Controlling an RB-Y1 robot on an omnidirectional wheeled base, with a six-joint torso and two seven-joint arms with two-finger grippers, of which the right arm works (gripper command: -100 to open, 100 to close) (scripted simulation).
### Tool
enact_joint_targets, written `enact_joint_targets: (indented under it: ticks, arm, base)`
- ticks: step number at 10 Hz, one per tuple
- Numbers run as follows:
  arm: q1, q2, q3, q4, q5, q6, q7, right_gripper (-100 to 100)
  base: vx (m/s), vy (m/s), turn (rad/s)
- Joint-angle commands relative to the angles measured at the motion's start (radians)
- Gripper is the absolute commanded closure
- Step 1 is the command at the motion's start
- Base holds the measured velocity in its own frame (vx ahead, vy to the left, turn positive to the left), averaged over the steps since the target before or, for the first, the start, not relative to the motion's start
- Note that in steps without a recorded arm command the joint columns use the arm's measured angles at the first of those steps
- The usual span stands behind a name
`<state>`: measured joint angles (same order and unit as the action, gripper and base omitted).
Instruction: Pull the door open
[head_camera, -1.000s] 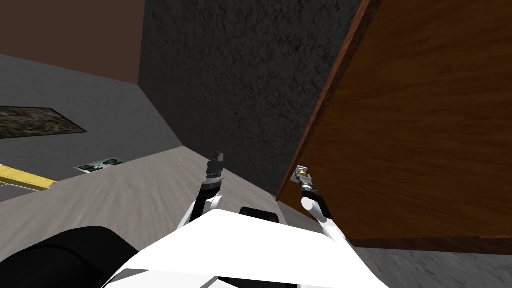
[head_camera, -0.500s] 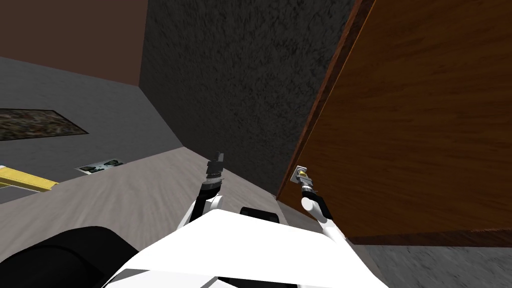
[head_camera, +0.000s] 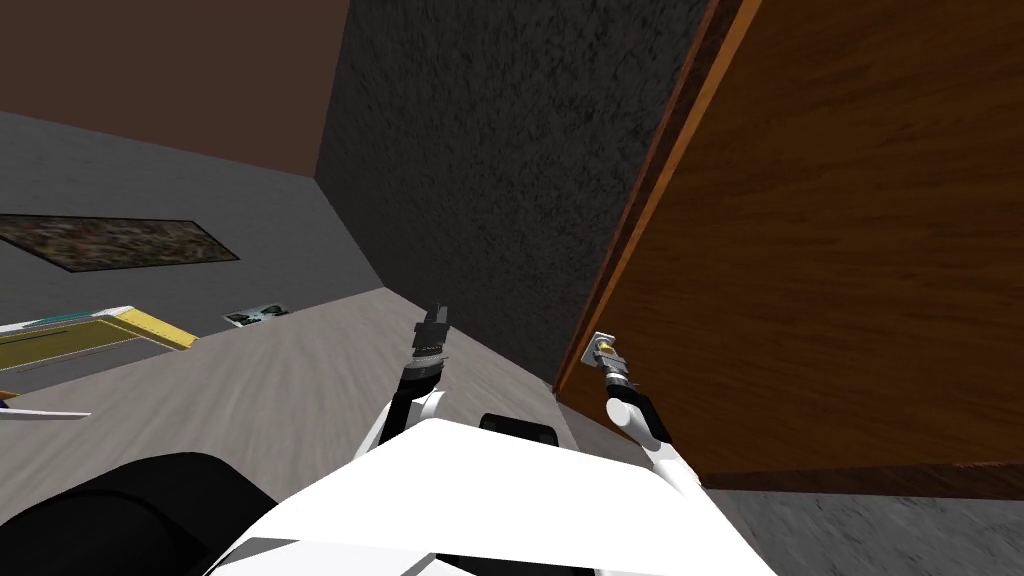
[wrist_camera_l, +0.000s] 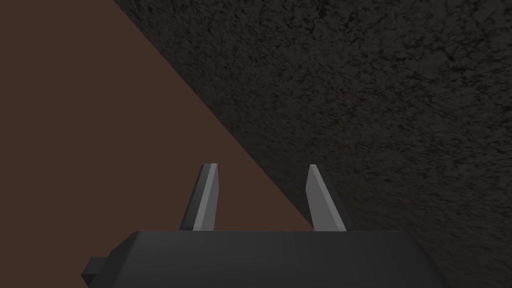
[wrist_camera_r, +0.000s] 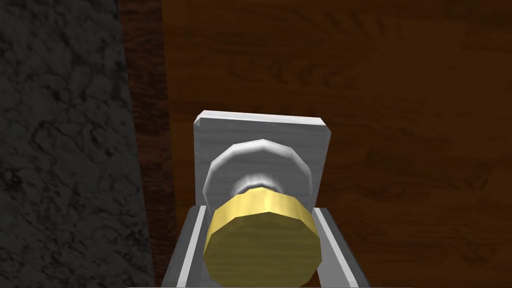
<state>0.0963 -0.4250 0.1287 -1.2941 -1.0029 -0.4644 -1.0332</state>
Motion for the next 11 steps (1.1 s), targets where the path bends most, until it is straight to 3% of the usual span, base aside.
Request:
enact_joint_targets:
  ticks: [1, 5, 6, 7, 10, 11]
  arm:
    - [0.010, -0.019, 0.018, -0.012, -0.001, -0.003, -0.024, 100]
    - [0.037, -0.074, 0.061, -0.039, -0.007, -0.012, -0.082, 100]
    - [0.041, -0.083, 0.068, -0.044, -0.008, -0.014, -0.092, 100]
    - [0.038, -0.076, 0.064, -0.037, -0.007, -0.010, -0.083, 100]
    - [0.065, -0.119, 0.106, -0.062, -0.004, -0.032, -0.121, 100]
    - [0.068, -0.124, 0.111, -0.066, -0.004, -0.035, -0.126, 100]
  base:
    - [-0.220, -0.057, 0.147]
    - [-0.234, -0.068, 0.165]
    - [-0.220, -0.012, 0.133]
    - [-0.097, 0.001, 0.026]
    - [-0.194, -0.066, 0.146]
    - [-0.205, -0.079, 0.107]
